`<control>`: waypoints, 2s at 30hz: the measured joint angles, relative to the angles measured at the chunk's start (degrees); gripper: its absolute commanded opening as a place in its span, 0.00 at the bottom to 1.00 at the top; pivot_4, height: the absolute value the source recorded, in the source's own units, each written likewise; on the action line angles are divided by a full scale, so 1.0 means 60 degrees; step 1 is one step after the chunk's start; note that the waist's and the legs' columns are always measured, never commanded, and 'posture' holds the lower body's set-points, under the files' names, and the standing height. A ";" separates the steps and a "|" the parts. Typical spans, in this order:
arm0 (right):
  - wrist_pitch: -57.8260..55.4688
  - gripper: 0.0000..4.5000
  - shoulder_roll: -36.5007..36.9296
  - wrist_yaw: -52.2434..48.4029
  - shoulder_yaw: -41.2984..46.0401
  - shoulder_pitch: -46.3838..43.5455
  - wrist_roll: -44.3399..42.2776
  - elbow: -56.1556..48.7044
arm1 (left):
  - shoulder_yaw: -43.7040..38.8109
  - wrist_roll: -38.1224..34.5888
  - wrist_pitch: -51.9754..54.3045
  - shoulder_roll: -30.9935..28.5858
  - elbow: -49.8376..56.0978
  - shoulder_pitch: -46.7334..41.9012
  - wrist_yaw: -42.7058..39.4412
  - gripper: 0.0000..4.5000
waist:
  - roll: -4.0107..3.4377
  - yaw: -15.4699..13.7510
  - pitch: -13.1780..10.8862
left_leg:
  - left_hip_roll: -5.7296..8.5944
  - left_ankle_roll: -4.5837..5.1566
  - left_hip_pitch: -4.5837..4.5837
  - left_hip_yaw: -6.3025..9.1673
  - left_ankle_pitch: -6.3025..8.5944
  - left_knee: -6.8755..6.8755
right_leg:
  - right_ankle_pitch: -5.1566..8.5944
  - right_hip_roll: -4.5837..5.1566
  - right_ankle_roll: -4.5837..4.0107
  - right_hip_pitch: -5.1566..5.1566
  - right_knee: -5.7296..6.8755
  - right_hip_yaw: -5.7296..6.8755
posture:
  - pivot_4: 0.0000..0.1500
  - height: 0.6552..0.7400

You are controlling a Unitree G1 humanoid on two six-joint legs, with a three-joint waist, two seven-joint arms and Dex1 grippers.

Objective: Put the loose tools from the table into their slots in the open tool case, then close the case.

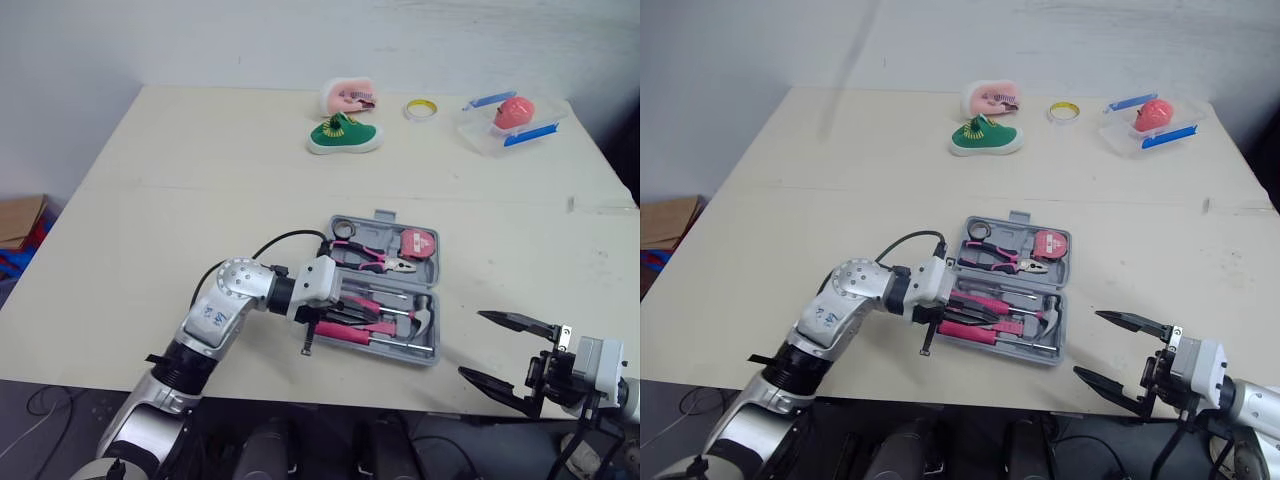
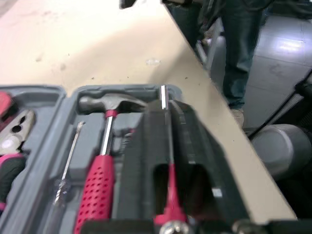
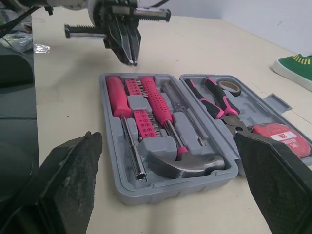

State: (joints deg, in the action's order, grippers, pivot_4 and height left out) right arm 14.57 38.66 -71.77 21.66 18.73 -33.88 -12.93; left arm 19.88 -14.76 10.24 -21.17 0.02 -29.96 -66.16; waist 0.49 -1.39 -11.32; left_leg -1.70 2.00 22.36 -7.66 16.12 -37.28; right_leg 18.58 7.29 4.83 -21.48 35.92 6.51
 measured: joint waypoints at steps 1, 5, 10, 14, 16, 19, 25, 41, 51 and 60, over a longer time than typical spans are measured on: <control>0.0036 1.00 0.0000 0.0000 0.0000 -0.0003 0.0001 0.0028 | 0.0054 0.0056 -0.0097 -0.0004 -0.0092 0.0110 -0.0004 0.02 | 0.0000 0.0000 0.0000 | 0.0000 0.0000 0.0001 0.0000 0.0000 0.0001 | 0.0000 0.0000 0.0000 -0.0002 -0.0001 0.0000 | 1.00 1.00; 0.0076 1.00 -0.0002 0.0005 0.0000 0.0025 0.0013 0.0139 | 0.0240 0.0371 -0.0382 -0.0004 -0.0175 0.0283 0.0060 0.02 | 0.0000 0.0001 0.0000 | 0.0000 -0.0001 0.0000 -0.0001 0.0000 0.0000 | 0.0000 0.0002 0.0000 -0.0001 0.0002 -0.0001 | 1.00 1.00; 0.0119 1.00 -0.0074 0.0012 -0.0001 0.0040 0.0113 0.0179 | 0.0252 0.0933 -0.0345 0.0016 -0.0433 0.0275 0.0633 0.02 | 0.0000 -0.0004 0.0000 | 0.0000 0.0000 0.0000 0.0002 0.0000 0.0002 | 0.0000 0.0003 0.0000 -0.0001 0.0001 0.0001 | 1.00 1.00; 0.0189 1.00 -0.0204 0.0028 -0.0036 0.0022 0.0172 0.0245 | 0.0280 0.1056 -0.0306 0.0011 -0.0534 0.0278 0.0674 0.02 | -0.0001 -0.0001 0.0001 | 0.0000 -0.0001 0.0000 0.0002 0.0000 0.0005 | 0.0000 0.0003 0.0000 -0.0001 0.0000 0.0002 | 1.00 1.00; 0.0236 1.00 -0.0217 0.0029 -0.0060 0.0016 0.0197 0.0260 | 0.0400 0.1069 -0.0474 -0.0032 -0.0504 0.0298 0.0524 0.02 | -0.0002 0.0000 0.0001 | 0.0000 -0.0001 -0.0001 0.0002 0.0000 0.0005 | 0.0000 0.0003 0.0000 -0.0001 0.0000 0.0002 | 1.00 1.00; 0.0274 1.00 -0.0218 0.0026 -0.0072 0.0011 0.0206 0.0301 | 0.0524 0.1098 -0.0594 -0.0041 -0.0428 0.0398 0.0433 0.02 | -0.0002 0.0001 0.0001 | -0.0001 -0.0001 -0.0002 0.0002 0.0000 0.0004 | 0.0000 0.0003 0.0000 0.0000 0.0001 0.0001 | 1.00 1.00; 0.0304 1.00 -0.0229 0.0024 -0.0140 0.0006 0.0231 0.0362 | 0.0559 0.1178 -0.0530 -0.0064 -0.0364 0.0422 0.0471 0.02 | -0.0002 0.0001 0.0002 | -0.0001 -0.0001 -0.0006 0.0003 0.0001 0.0005 | 0.0000 0.0003 0.0000 0.0003 0.0000 0.0001 | 1.00 1.00; 0.0488 1.00 -0.0335 0.0131 -0.0174 -0.0007 0.0318 0.0658 | 0.1579 0.1999 0.1004 -0.0467 0.0336 0.0161 0.1178 0.02 | -0.0001 0.0004 0.0265 | -0.0018 -0.0031 -0.0199 0.0023 0.0098 0.0057 | 0.0012 0.0000 -0.0017 0.0203 -0.0072 0.0001 | 1.00 1.00; -0.0654 1.00 -0.0164 0.2141 -0.0024 -0.0167 0.1160 0.0473 | 0.0358 0.0816 -0.0037 -0.0043 -0.0367 0.0748 0.1028 0.02 | -0.0067 0.0020 0.0261 | -0.0015 -0.0033 -0.0126 0.0033 0.0090 0.0054 | 0.0015 0.0013 -0.0022 0.0124 -0.0066 0.0002 | 1.00 1.00; -0.1897 0.88 0.0230 0.2833 -0.0259 -0.1104 0.1542 0.0457 | -0.1640 -0.1027 0.0152 -0.0789 -0.0108 0.0504 0.0027 0.00 | -0.0047 0.0017 0.0210 | 0.0000 -0.0010 0.0005 0.0025 0.0006 0.0031 | 0.0012 0.0006 -0.0015 -0.0002 -0.0023 0.0028 | 1.00 1.00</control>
State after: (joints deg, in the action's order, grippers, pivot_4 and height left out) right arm 3.19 40.04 -54.77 20.11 12.10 -24.63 -10.19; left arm 10.04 -20.92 11.16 -25.90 -0.63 -26.93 -66.00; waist 0.21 -1.29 -10.06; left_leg -1.70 1.94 22.39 -7.51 16.15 -37.10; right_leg 18.65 7.33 4.74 -21.50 35.78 6.68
